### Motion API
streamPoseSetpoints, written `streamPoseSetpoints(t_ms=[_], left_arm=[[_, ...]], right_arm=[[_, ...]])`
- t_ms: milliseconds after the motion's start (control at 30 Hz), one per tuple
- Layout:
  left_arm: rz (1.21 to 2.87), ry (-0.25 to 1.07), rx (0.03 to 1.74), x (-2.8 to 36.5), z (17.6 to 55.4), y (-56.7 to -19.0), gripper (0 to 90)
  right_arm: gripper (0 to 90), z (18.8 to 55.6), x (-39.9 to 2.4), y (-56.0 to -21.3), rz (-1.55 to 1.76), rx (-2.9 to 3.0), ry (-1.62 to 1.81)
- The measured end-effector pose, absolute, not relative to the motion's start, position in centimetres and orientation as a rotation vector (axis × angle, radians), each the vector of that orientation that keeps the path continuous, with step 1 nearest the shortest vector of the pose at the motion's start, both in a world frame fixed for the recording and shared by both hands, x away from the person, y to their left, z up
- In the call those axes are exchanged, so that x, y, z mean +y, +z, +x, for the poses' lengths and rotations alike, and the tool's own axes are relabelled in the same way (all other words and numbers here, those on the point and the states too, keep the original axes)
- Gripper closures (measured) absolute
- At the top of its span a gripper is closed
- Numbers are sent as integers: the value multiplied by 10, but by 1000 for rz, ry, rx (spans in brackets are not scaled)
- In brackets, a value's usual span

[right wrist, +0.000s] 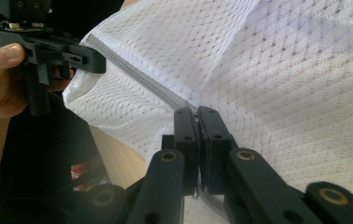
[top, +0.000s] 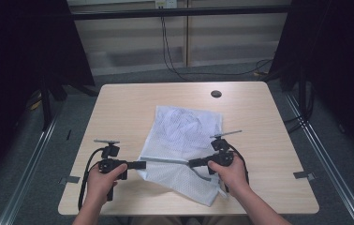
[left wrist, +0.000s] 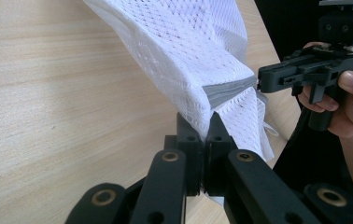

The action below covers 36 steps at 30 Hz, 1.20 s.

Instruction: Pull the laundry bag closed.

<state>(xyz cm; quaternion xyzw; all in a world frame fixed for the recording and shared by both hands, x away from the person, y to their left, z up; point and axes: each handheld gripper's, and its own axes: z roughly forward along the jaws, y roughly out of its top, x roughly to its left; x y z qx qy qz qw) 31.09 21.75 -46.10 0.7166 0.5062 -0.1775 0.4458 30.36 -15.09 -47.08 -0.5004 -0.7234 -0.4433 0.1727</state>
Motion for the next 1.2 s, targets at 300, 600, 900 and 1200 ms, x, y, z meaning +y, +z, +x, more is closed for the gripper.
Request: streamPoseSetpoints(t_ms=[300, 600, 900, 1200], left_arm=[[1800, -412, 1245, 225, 313, -461, 881], [1795, -416, 1250, 225, 311, -459, 881], [1805, -411, 1243, 225, 312, -459, 881], [1789, -415, 1260, 224, 312, -458, 881]], right_arm=[[872, 304, -160, -471, -1450, -2041, -1260], [872, 303, -165, -472, -1467, -2041, -1263], [872, 302, -170, -473, -1478, -2035, -1269], [872, 302, -170, -473, -1478, -2038, -1267]])
